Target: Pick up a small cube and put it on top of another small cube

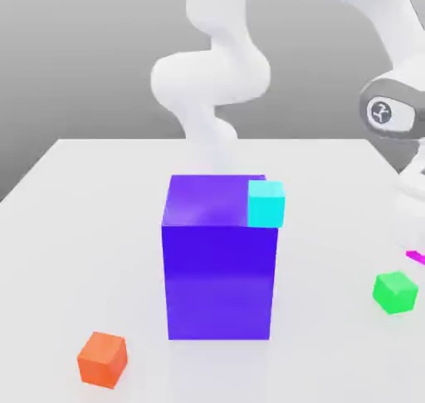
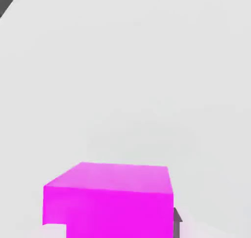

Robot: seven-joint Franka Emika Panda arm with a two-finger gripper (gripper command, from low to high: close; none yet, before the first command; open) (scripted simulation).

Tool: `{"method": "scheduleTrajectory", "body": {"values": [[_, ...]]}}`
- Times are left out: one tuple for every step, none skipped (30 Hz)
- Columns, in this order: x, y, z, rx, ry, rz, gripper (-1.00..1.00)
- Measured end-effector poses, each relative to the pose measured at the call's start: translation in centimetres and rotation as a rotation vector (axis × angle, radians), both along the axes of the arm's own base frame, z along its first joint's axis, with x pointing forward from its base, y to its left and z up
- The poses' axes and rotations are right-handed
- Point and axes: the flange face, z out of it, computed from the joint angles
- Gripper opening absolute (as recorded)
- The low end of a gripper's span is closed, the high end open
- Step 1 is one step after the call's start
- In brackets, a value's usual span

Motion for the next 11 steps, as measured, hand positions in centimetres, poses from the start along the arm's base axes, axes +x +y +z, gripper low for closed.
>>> {"method": "scheduleTrajectory", "body": {"values": [[-0.1, -0.2, -0.5, -0.005, -0.004, -0.003, -1.0], [-0.1, -0.4, -1.0, -0.007, -0.007, -0.005, -1.0], [-0.1, -0.4, -1.6, -0.007, -0.009, -0.006, -1.0], [-0.1, -0.4, -2.3, -0.007, -0.01, -0.006, -1.0], [-0.1, -0.4, -3.1, -0.008, -0.01, -0.006, -1.0], [-0.2, -0.4, -3.8, -0.008, -0.01, -0.006, -1.0], [-0.2, -0.4, -4.7, -0.008, -0.01, -0.005, -1.0], [-0.3, -0.4, -5.5, -0.009, -0.008, -0.004, -1.0], [-0.4, -0.5, -6.3, -0.01, -0.007, -0.003, 1.0], [-0.4, -0.5, -6.3, -0.01, -0.007, -0.003, 1.0], [-0.4, -0.5, -6.3, -0.01, -0.007, -0.003, 1.0]]}}
